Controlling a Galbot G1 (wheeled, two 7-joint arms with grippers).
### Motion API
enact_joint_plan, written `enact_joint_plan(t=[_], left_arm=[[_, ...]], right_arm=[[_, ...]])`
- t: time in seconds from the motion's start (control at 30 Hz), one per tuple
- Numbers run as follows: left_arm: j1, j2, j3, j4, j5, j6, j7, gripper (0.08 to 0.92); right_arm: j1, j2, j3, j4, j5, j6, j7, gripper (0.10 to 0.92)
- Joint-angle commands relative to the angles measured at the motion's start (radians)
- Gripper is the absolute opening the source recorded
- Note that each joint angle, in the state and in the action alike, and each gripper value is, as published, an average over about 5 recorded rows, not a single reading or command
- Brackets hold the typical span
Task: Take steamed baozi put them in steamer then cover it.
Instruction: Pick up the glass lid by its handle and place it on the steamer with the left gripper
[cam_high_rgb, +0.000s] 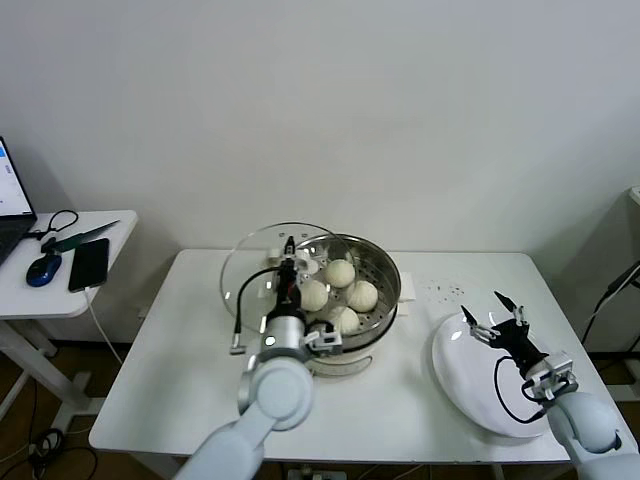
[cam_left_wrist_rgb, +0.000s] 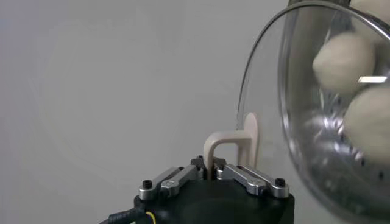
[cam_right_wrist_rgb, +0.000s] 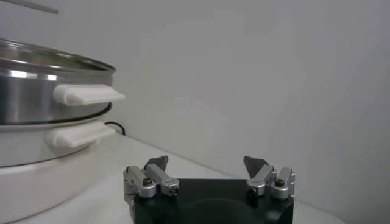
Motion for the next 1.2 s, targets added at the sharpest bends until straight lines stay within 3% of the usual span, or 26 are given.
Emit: enact_joint_plan(t=[0.03, 0.37, 1.2], left_arm=[[-0.096, -0.182, 0.117, 0.169, 0.040, 0.048, 0.005, 0.152], [-0.105, -0.221, 0.114, 0.246, 0.016, 0.048, -0.027, 0.152], [-0.111, -0.203, 0.079, 0.307, -0.022, 0.048, -0.050, 0.152]], right_arm=[[-0.015, 0.002, 0.012, -0.008, -0.012, 0.005, -0.003, 0.823], [-0.027, 0.012, 0.024, -0.014, -0.019, 0.012, -0.007, 0.823], [-0.034, 0.019, 0.027, -0.026, -0.040, 0.023, -0.019, 0.823]])
